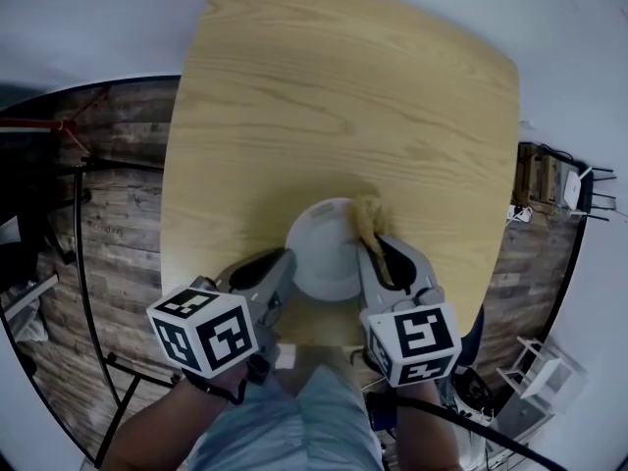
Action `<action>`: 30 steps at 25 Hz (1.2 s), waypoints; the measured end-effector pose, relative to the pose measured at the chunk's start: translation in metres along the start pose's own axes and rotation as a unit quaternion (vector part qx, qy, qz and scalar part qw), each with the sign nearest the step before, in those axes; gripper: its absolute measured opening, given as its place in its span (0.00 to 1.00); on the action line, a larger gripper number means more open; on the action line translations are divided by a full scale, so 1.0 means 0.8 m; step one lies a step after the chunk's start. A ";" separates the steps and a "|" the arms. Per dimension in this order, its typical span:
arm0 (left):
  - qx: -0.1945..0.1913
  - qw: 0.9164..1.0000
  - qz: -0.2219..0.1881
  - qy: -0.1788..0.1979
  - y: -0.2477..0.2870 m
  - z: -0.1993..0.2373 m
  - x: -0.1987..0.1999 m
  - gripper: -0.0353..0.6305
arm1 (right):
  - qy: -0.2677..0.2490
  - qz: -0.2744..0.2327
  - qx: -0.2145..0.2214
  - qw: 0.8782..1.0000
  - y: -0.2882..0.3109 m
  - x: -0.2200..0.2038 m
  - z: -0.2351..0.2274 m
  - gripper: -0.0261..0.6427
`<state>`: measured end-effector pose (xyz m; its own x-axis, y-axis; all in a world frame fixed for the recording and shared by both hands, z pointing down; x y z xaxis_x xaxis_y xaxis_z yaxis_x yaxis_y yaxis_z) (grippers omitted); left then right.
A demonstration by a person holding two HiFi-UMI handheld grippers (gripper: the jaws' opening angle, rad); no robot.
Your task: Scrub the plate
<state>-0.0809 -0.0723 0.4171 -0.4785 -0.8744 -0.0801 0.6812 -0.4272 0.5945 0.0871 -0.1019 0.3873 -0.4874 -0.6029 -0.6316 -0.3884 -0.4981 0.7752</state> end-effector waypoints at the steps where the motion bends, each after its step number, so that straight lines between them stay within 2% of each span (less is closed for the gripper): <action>1: 0.000 1.000 0.001 0.008 0.000 -0.001 0.000 0.13 | -0.001 0.001 0.004 1.000 0.002 0.002 0.001 0.11; 5: -0.002 1.000 0.004 0.019 0.000 -0.004 0.000 0.13 | -0.004 -0.002 0.029 1.000 0.012 0.015 0.009 0.11; 9: -0.001 1.000 0.004 0.015 -0.001 -0.001 0.000 0.13 | -0.017 -0.003 0.073 0.997 0.025 0.030 0.036 0.11; 17: -0.002 1.000 -0.005 0.003 -0.010 0.007 0.006 0.13 | -0.043 -0.004 0.160 0.986 0.028 0.043 0.090 0.11; 21: -0.001 1.000 -0.005 0.002 -0.007 0.007 0.005 0.13 | -0.043 -0.011 0.155 0.987 0.021 0.039 0.086 0.11; 30: 0.005 1.000 -0.007 0.010 -0.002 0.001 0.004 0.13 | -0.041 -0.023 0.104 0.993 -0.006 0.015 0.052 0.11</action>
<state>-0.0845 -0.0743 0.4164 -0.4766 -0.8730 -0.1036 0.6690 -0.4366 0.6015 0.0507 -0.0808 0.3760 -0.5235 -0.5253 -0.6708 -0.5618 -0.3790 0.7353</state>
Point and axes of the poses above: the fingertips, and each gripper's own axes: y forward along the fingers, z to its left, x out of its top, the point moved 6 cm from there along -y, backward along the fingers, and after that the axes turned 12 degrees about -y, right-handed, at the moved point
